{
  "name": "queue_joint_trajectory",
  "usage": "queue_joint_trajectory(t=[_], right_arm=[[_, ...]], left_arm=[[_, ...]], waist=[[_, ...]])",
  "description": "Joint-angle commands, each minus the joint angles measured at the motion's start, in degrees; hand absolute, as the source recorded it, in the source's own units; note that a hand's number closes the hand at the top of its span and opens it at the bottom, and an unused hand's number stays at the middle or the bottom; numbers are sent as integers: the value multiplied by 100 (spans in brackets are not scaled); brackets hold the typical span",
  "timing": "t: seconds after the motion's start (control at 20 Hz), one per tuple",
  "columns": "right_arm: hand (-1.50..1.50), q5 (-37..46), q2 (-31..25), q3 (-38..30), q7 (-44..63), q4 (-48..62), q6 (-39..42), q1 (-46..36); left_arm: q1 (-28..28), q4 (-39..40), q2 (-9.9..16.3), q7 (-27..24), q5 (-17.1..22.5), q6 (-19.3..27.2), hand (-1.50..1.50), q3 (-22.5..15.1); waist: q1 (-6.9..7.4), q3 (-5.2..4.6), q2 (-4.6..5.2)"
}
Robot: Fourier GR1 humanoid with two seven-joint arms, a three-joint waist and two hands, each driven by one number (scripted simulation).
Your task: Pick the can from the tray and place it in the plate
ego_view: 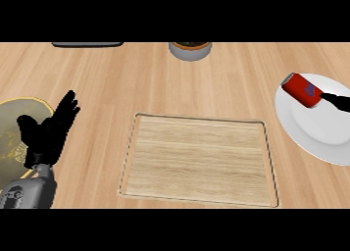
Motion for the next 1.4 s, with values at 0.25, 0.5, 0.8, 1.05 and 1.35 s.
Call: queue_joint_trajectory(t=[0.25,0.5,0.8,1.05,1.35], right_arm=[[-150,-1707,-146,-587,983,-825,1751,600],[-150,-2004,-344,-694,575,-967,1786,1171],[-150,-2210,-676,-972,-632,-39,2153,1600],[-150,-2243,-1017,-783,-350,281,1888,1277],[-150,-2136,-1145,-714,-653,579,1874,1636]], left_arm=[[-220,233,74,-63,67,-85,0,141],[-216,218,-76,-84,-100,9,0,36],[-38,-244,144,272,125,-241,0,184],[-252,366,89,-131,81,-301,0,288],[-18,18,-91,-34,-79,-148,0,93]], waist=[[-19,0,13],[29,2,27],[58,6,26],[62,3,33],[68,3,28]])
